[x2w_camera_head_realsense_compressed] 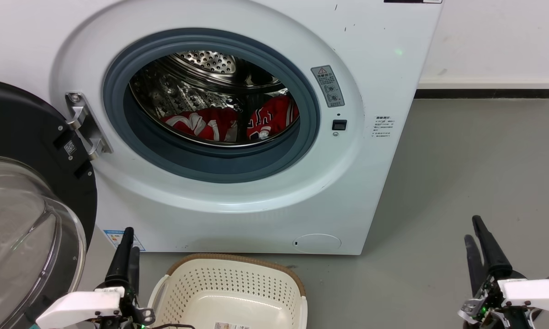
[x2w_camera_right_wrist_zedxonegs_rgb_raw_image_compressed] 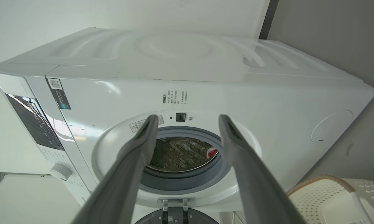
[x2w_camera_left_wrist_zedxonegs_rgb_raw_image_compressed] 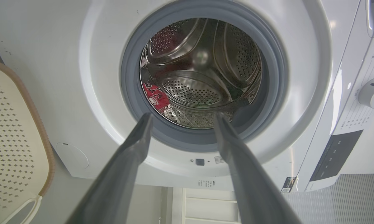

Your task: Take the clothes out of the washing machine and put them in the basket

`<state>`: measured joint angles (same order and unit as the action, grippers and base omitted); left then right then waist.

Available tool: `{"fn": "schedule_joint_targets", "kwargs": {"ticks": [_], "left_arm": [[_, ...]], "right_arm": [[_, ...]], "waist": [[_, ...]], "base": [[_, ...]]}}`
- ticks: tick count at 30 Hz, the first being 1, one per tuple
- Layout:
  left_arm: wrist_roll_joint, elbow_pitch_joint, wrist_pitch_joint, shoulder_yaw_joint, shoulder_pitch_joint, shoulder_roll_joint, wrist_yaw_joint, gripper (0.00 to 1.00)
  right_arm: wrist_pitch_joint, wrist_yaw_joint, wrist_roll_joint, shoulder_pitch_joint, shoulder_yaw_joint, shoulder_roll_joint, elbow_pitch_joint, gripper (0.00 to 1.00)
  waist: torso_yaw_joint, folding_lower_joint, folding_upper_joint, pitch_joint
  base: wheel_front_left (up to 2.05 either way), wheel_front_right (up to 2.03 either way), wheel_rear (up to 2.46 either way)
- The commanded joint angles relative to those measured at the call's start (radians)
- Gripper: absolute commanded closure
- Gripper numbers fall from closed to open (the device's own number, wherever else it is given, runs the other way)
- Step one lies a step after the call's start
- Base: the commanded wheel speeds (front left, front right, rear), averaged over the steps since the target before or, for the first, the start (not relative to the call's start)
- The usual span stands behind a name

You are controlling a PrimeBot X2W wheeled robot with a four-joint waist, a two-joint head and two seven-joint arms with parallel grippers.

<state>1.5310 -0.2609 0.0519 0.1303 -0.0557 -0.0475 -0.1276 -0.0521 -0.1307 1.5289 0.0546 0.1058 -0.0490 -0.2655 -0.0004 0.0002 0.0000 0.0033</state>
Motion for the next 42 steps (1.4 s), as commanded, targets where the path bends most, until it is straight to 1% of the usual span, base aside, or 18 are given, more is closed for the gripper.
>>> {"fn": "schedule_joint_targets", "kwargs": {"ticks": [1,6,13,17,18,21,26,29,30,34,42], "left_arm": [[-0.033,0.022,-0.013,0.014,-0.009,-0.002,-0.001,0.00],[-0.103,0.030,-0.035,0.050,-0.008,-0.002,0.007,0.00],[-0.228,0.082,-0.064,0.074,-0.008,-0.002,0.030,0.00],[-0.309,0.141,-0.080,0.072,-0.004,-0.003,0.058,0.00],[-0.309,0.141,-0.080,0.072,-0.004,-0.003,0.058,0.00],[-0.375,0.187,-0.091,0.062,0.002,-0.003,0.091,0.00],[-0.499,0.270,-0.109,0.027,0.010,-0.003,0.136,0.00],[-0.551,0.309,-0.120,-0.001,0.018,-0.003,0.150,0.00],[-0.555,0.320,-0.123,-0.008,0.019,-0.003,0.149,0.00],[-0.589,0.357,-0.137,-0.015,0.030,-0.003,0.120,0.00],[-0.728,0.403,-0.161,-0.034,0.046,-0.003,0.112,0.00]], "right_arm": [[0.012,0.000,-0.037,0.005,0.014,-0.003,0.021,0.00],[0.034,0.000,-0.157,0.009,0.040,-0.003,0.032,0.00],[0.064,0.000,-0.376,0.013,0.051,-0.003,0.105,0.00],[0.080,0.000,-0.507,0.014,0.044,-0.003,0.163,0.00],[0.080,0.000,-0.507,0.014,0.044,-0.003,0.163,0.00],[0.091,0.000,-0.611,0.015,0.029,-0.003,0.211,0.00],[0.109,0.000,-0.758,0.013,0.004,-0.003,0.272,0.00],[0.119,0.000,-0.841,0.009,-0.013,-0.003,0.302,0.00],[0.122,0.000,-0.864,0.008,-0.018,-0.003,0.311,0.00],[0.136,0.000,-0.954,0.001,-0.037,-0.003,0.341,0.00],[0.161,0.000,-1.092,-0.006,-0.062,-0.003,0.391,0.00]], "waist": [[0.000,-0.0001,0.0000,0.000],[-0.001,-0.0001,0.0000,-0.001],[0.000,-0.0001,0.0000,0.002],[0.000,-0.0001,0.0000,0.005],[0.000,-0.0001,0.0000,0.005],[0.000,-0.0001,0.0000,0.007],[0.001,-0.0001,0.0000,0.010],[0.001,-0.0001,0.0000,0.012],[0.001,-0.0002,0.0000,0.012],[0.002,-0.0002,0.0000,0.014],[0.002,-0.0002,0.0000,0.016]], "base": [[0.00,0.00,0.00],[0.00,0.00,0.00],[0.00,0.00,0.00],[0.00,0.00,0.00],[0.00,0.00,0.00],[0.00,0.00,0.00],[0.00,0.00,0.00],[0.00,0.00,0.00],[0.00,0.00,0.00],[0.00,0.00,0.00],[0.00,0.00,0.00]]}}
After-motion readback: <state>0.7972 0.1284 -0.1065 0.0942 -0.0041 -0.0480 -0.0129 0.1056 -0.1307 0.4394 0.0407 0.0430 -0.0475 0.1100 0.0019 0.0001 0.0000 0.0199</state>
